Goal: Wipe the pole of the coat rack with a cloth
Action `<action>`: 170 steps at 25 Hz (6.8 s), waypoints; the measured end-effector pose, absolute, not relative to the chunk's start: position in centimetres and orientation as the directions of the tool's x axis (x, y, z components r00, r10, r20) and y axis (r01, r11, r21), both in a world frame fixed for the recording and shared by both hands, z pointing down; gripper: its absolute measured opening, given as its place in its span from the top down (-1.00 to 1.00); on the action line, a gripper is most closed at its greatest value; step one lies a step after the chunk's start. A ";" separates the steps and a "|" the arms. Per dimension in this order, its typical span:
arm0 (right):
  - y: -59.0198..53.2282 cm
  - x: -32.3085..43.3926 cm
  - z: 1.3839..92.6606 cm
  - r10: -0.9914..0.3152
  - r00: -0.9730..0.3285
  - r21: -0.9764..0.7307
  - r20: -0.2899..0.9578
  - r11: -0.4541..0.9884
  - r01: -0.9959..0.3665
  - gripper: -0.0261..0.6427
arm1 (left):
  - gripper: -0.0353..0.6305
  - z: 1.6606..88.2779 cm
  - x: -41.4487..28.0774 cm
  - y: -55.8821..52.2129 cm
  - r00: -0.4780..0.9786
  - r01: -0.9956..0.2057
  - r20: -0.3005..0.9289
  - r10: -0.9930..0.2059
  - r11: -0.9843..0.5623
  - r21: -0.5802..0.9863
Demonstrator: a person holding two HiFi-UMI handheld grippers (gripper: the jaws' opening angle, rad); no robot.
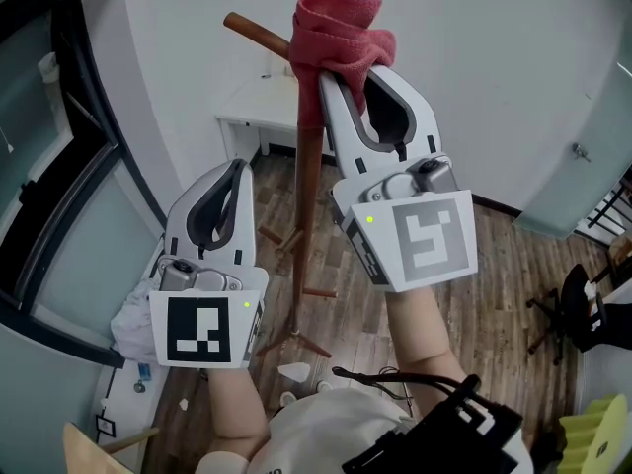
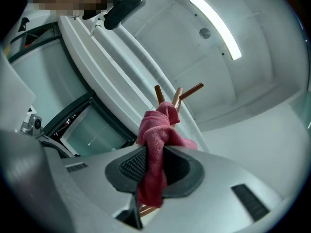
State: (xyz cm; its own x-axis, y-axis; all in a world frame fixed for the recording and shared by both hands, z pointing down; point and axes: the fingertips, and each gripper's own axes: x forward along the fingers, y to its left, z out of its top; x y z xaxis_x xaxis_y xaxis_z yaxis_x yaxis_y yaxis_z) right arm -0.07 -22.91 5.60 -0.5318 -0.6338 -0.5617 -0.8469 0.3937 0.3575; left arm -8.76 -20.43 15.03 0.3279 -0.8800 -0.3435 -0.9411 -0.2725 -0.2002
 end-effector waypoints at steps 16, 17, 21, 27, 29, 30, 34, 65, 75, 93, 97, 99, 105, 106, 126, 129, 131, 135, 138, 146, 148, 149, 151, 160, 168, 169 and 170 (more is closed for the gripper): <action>-22.7 -1.3 8.7 -0.664 -0.523 0.350 -0.533 0.390 -0.852 0.68 | 0.86 18.0 -10.4 -20.1 0.309 -0.947 -0.317 -0.897 -0.259 -0.192; -22.8 -1.3 8.8 -0.666 -0.525 0.349 -0.530 0.392 -0.851 0.68 | 0.86 18.0 -10.3 -20.1 0.310 -0.946 -0.315 -0.897 -0.260 -0.193; -22.9 -1.2 8.9 -0.673 -0.525 0.349 -0.520 0.394 -0.851 0.68 | 0.86 17.8 -10.2 -20.1 0.304 -0.947 -0.306 -0.902 -0.253 -0.196; -23.1 -1.1 9.4 -0.686 -0.519 0.343 -0.509 0.391 -0.854 0.68 | 0.86 17.6 -10.4 -20.1 0.293 -0.951 -0.297 -0.909 -0.244 -0.192; -23.3 -0.9 9.7 -0.691 -0.516 0.336 -0.507 0.393 -0.856 0.68 | 0.86 17.6 -10.4 -20.2 0.291 -0.951 -0.292 -0.911 -0.243 -0.191; -23.4 -0.8 9.8 -0.693 -0.514 0.330 -0.506 0.395 -0.858 0.68 | 0.86 17.6 -10.4 -20.2 0.291 -0.951 -0.290 -0.912 -0.243 -0.190; -23.4 -0.9 9.8 -0.701 -0.514 0.337 -0.494 0.391 -0.857 0.68 | 0.86 17.7 -10.4 -20.4 0.292 -0.951 -0.278 -0.915 -0.248 -0.185; -23.8 -0.9 13.6 -0.744 -0.501 0.310 -0.441 0.398 -0.864 0.68 | 0.86 17.3 -9.4 -19.5 0.320 -0.938 -0.432 -0.843 -0.219 -0.267; -23.6 -1.4 14.5 -0.724 -0.518 0.292 -0.455 0.428 -0.855 0.68 | 0.86 18.6 -9.9 -19.7 0.309 -0.941 -0.422 -0.852 -0.211 -0.263; -23.6 -1.6 16.6 -0.739 -0.527 0.280 -0.420 0.447 -0.850 0.68 | 0.86 20.3 -10.0 -19.8 0.297 -0.947 -0.394 -0.870 -0.216 -0.238; -23.7 -1.6 17.0 -0.743 -0.528 0.277 -0.410 0.450 -0.849 0.68 | 0.86 20.6 -10.0 -19.9 0.293 -0.948 -0.384 -0.875 -0.216 -0.232; -23.7 -1.6 17.2 -0.745 -0.529 0.274 -0.408 0.453 -0.849 0.68 | 0.86 20.8 -10.0 -19.9 0.292 -0.949 -0.382 -0.877 -0.217 -0.228; -23.7 -1.6 17.8 -0.749 -0.531 0.277 -0.396 0.454 -0.847 0.68 | 0.86 21.0 -10.1 -19.9 0.291 -0.950 -0.385 -0.876 -0.219 -0.221; -23.7 -1.6 17.9 -0.749 -0.532 0.277 -0.395 0.455 -0.846 0.68 | 0.86 21.1 -10.1 -19.9 0.291 -0.951 -0.383 -0.877 -0.219 -0.220; -23.8 -1.7 20.1 -0.769 -0.533 0.273 -0.353 0.460 -0.845 0.68 | 0.86 22.1 -10.3 -19.9 0.285 -0.954 -0.364 -0.887 -0.224 -0.201; -23.8 -1.7 20.4 -0.771 -0.533 0.272 -0.347 0.461 -0.845 0.68 | 0.86 22.2 -10.3 -19.9 0.285 -0.954 -0.361 -0.888 -0.225 -0.200; -23.8 -1.8 20.6 -0.773 -0.534 0.272 -0.343 0.462 -0.844 0.67 | 0.86 22.3 -10.4 -19.9 0.285 -0.954 -0.358 -0.889 -0.227 -0.196; -23.9 -1.8 21.1 -0.776 -0.535 0.277 -0.334 0.462 -0.843 0.68 | 0.86 22.3 -10.4 -19.9 0.287 -0.954 -0.361 -0.887 -0.230 -0.193; -24.0 -1.9 21.5 -0.778 -0.536 0.276 -0.327 0.464 -0.842 0.68 | 0.86 22.4 -10.4 -19.8 0.286 -0.954 -0.357 -0.889 -0.227 -0.196; -24.1 -2.1 22.9 -0.789 -0.540 0.302 -0.295 0.459 -0.836 0.68 | 0.86 22.7 -10.6 -19.9 0.280 -0.956 -0.349 -0.894 -0.226 -0.188; -24.1 -2.1 23.2 -0.791 -0.538 0.309 -0.289 0.455 -0.835 0.68 | 0.86 22.8 -10.6 -19.9 0.281 -0.956 -0.350 -0.894 -0.226 -0.188; -24.1 -2.0 23.3 -0.793 -0.538 0.311 -0.286 0.455 -0.835 0.68 | 0.86 22.8 -10.5 -19.9 0.282 -0.955 -0.351 -0.893 -0.227 -0.189; -24.2 -2.1 23.6 -0.795 -0.540 0.315 -0.277 0.455 -0.833 0.68 | 0.86 22.9 -10.5 -19.9 0.282 -0.955 -0.349 -0.894 -0.228 -0.188; -24.3 -2.1 26.0 -0.816 -0.547 0.339 -0.185 0.470 -0.815 0.68 | 0.86 23.2 -10.6 -19.8 0.281 -0.956 -0.342 -0.897 -0.229 -0.185; -23.8 -2.4 28.1 -0.839 -0.535 0.314 -0.097 0.485 -0.817 0.68 | 0.86 23.5 -11.3 -19.1 0.280 -0.957 -0.344 -0.896 -0.230 -0.179; -23.8 -2.4 28.2 -0.839 -0.536 0.314 -0.094 0.486 -0.816 0.68 | 0.86 23.5 -11.3 -19.1 0.280 -0.957 -0.344 -0.896 -0.230 -0.179; -23.8 -2.4 28.2 -0.839 -0.536 0.314 -0.091 0.487 -0.815 0.68 | 0.86 23.5 -11.3 -19.1 0.280 -0.957 -0.343 -0.897 -0.231 -0.178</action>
State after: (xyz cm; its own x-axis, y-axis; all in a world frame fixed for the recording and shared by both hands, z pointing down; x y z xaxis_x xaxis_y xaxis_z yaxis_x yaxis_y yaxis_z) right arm -2.41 -23.81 28.21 -0.5361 -0.8392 -0.0908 -0.8152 0.4868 0.3137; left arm -11.33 -19.12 23.54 0.2802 -0.8967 -0.3425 -0.9565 -0.2308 -0.1784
